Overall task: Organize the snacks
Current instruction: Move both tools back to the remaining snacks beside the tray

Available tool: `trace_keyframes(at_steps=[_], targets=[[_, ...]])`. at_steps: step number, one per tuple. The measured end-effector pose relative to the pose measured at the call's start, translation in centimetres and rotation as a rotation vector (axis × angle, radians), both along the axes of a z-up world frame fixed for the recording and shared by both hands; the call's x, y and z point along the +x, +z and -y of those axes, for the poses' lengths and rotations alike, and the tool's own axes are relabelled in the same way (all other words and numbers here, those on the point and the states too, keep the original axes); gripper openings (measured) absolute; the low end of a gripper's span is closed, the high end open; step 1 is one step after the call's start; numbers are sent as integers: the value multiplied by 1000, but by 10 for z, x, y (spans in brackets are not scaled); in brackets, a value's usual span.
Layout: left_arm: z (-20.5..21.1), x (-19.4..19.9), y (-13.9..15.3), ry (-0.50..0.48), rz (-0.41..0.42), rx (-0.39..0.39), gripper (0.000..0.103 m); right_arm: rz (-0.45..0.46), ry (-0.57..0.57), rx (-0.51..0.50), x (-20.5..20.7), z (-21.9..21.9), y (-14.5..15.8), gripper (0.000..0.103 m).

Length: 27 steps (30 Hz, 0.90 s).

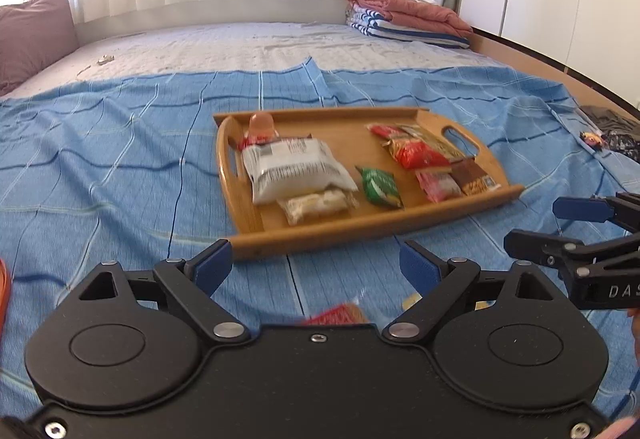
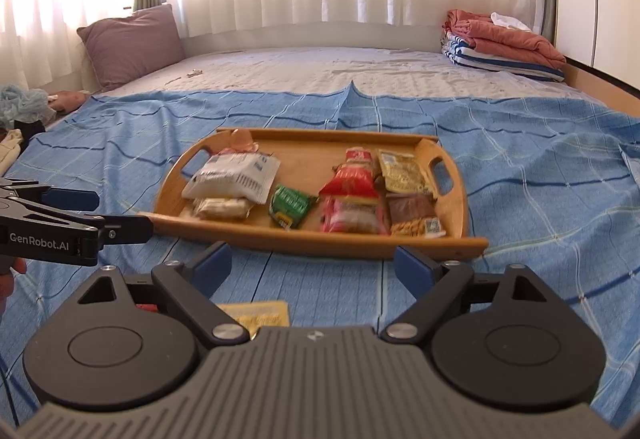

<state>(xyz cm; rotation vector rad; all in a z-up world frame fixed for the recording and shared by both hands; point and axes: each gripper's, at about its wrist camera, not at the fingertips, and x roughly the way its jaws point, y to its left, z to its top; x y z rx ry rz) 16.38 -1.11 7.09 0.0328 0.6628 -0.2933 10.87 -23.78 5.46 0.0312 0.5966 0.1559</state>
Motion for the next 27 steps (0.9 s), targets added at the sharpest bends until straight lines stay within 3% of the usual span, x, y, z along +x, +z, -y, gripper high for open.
trace_keyframes(at_steps=[12, 20, 27], targets=[[0, -29, -36, 16, -19, -27, 93, -35, 43, -25, -38, -13, -40, 103], [5, -23, -54, 68, -70, -68, 94, -82, 80, -78, -46, -28, -68, 103], [8, -12, -65, 141, -88, -106, 95, -45, 71, -104, -52, -33, -76, 103]])
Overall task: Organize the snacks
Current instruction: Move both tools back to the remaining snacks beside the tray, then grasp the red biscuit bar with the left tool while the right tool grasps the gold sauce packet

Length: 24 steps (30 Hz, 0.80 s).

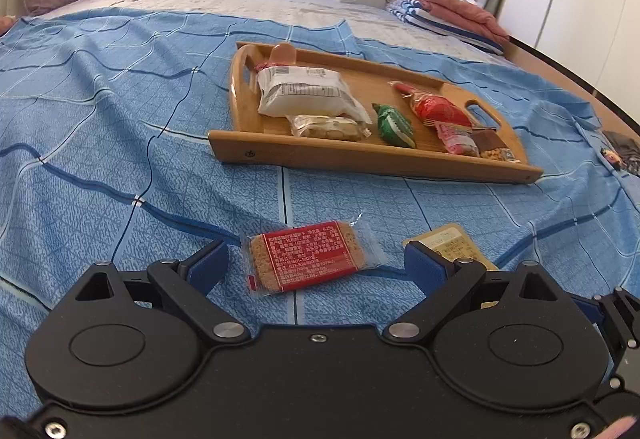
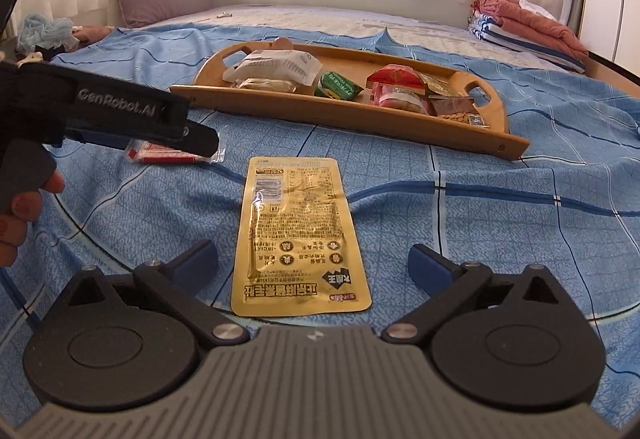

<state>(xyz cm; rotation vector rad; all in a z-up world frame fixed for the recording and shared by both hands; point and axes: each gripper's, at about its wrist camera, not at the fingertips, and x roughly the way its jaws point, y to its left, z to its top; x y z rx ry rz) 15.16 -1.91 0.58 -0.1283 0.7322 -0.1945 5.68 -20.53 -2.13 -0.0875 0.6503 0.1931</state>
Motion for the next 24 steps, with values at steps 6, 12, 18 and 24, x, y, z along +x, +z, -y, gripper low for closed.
trace_keyframes(at_steps=[6, 12, 18, 24], targets=[[6, 4, -4, 23, 4, 25, 95, 3, -2, 4, 0, 0, -1, 103], [9, 6, -8, 23, 6, 43, 94, 10, -4, 4, -1, 0, -1, 103], [12, 2, -10, 37, 37, 94, 73, 14, -4, 3, -2, 0, -2, 103], [12, -2, -9, 22, 57, 106, 61, 15, -5, 4, -2, 0, -2, 103]])
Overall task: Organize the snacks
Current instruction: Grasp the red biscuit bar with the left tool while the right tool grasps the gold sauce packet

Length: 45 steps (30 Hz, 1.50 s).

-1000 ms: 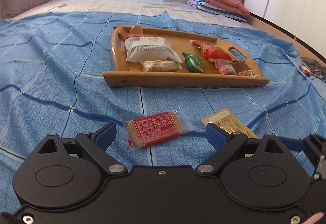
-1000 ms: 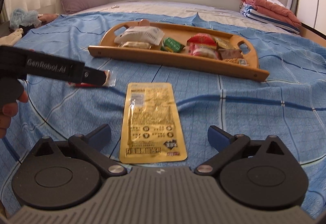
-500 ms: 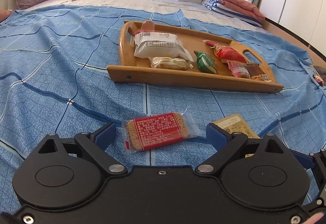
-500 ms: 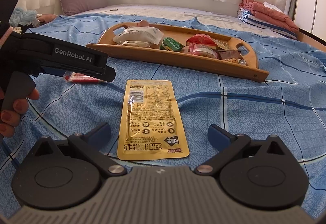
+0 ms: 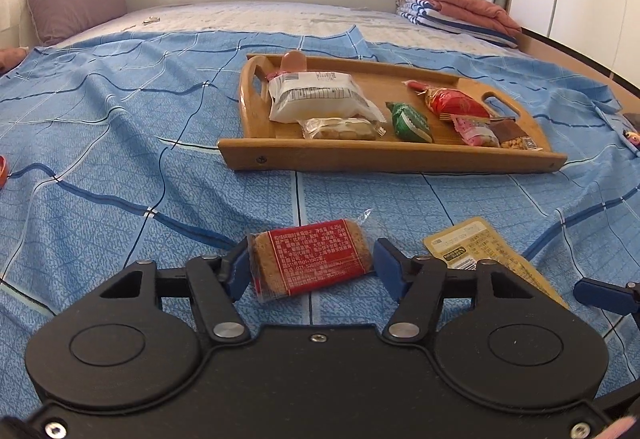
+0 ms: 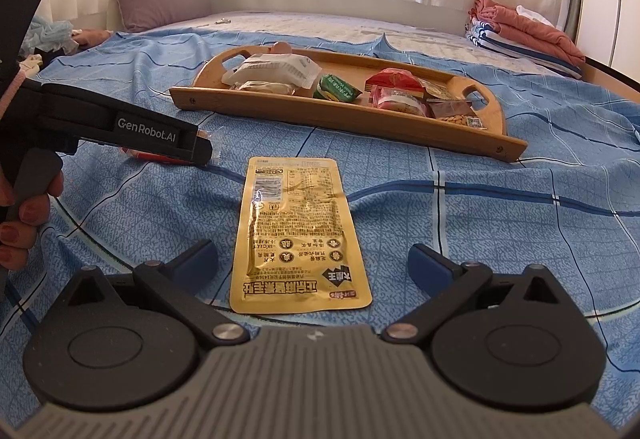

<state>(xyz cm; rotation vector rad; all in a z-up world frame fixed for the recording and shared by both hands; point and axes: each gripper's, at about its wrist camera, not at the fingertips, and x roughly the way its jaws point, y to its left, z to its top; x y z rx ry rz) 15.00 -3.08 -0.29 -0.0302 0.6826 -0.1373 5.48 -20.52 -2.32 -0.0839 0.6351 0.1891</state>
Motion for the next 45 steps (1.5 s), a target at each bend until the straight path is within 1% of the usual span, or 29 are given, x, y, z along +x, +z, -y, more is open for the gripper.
trace_keyframes(at_steps=[2, 4, 6, 7, 8, 9, 10, 12, 14, 18, 20, 21, 25, 29, 32, 35, 37, 39, 41, 45], targets=[[-1, -1, 1, -3, 1, -7, 60, 0, 0, -1, 0, 0, 0, 103], [-1, -2, 1, -6, 4, -3, 57, -1, 0, 0, 0, 0, 0, 103], [0, -3, 2, -17, 4, -6, 56, 0, 0, 0, 0, 0, 0, 103], [1, -3, 2, -25, 0, -10, 59, 0, 0, -1, 0, 0, 0, 103], [2, -3, 3, -29, -3, -14, 64, 0, 0, -1, 0, 0, 0, 103], [3, -3, 2, -33, -6, -21, 82, 0, 0, -1, 0, 0, 0, 103], [5, -1, 2, -29, -10, -22, 92, 0, 0, 0, 0, 0, 0, 103], [11, 2, -1, -18, -17, 7, 87, 0, 0, 0, 0, 0, 0, 103], [16, 6, -4, -5, -15, 48, 86, 0, 0, -1, 0, 0, 0, 103], [23, 9, -6, -12, -17, 82, 85, 0, 0, 0, 0, 0, -1, 103], [23, 8, -6, -25, -15, 77, 79, -1, 0, 0, 0, 0, -1, 103], [23, 8, -5, -34, -13, 74, 75, -1, 0, 1, 0, 0, -1, 103], [23, 4, -3, -52, -6, 80, 65, -3, 0, 3, 0, 0, 0, 103], [21, 0, 1, -57, -11, 64, 65, -7, -2, 5, 0, 1, 2, 103], [19, -3, 8, -64, -15, 46, 65, -31, -13, 16, 5, 1, 7, 102], [16, -7, 15, -75, 4, 56, 65, -42, -22, 53, 9, 2, 9, 97], [13, -9, 21, -72, 19, 67, 65, -42, -26, 49, 12, 0, 8, 95], [9, -10, 25, -67, 28, 71, 65, -41, -27, 45, 15, -2, 9, 91], [4, -10, 28, -58, 31, 74, 65, -43, -36, 44, 18, -3, 11, 83], [-4, -10, 33, -47, 35, 80, 65, -36, -42, 43, 22, -5, 13, 73]])
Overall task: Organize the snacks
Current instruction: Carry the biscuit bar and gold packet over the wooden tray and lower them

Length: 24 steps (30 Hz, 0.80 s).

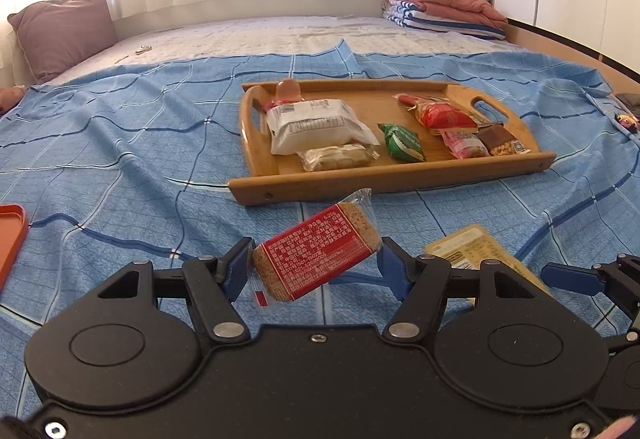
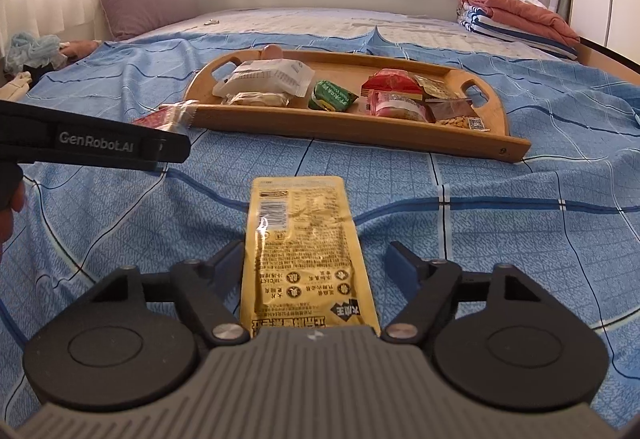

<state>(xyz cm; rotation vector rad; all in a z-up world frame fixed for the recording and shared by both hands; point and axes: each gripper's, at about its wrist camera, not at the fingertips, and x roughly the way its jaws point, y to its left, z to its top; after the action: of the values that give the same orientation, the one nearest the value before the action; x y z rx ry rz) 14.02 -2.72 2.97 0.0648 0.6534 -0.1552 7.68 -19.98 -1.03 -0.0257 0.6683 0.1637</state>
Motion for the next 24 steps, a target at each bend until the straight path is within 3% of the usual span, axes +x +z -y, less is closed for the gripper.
trace_keyframes(at_steps=[2, 13, 24], targets=[[-2, 0, 1, 4, 0, -2, 65, 4, 5, -5, 0, -2, 1, 66], [-5, 5, 13, 0, 22, -8, 64, 61, -27, 20, -5, 0, 18, 65], [2, 32, 35, -28, 35, -16, 65, 118, -85, 55, 28, 20, 56, 65]])
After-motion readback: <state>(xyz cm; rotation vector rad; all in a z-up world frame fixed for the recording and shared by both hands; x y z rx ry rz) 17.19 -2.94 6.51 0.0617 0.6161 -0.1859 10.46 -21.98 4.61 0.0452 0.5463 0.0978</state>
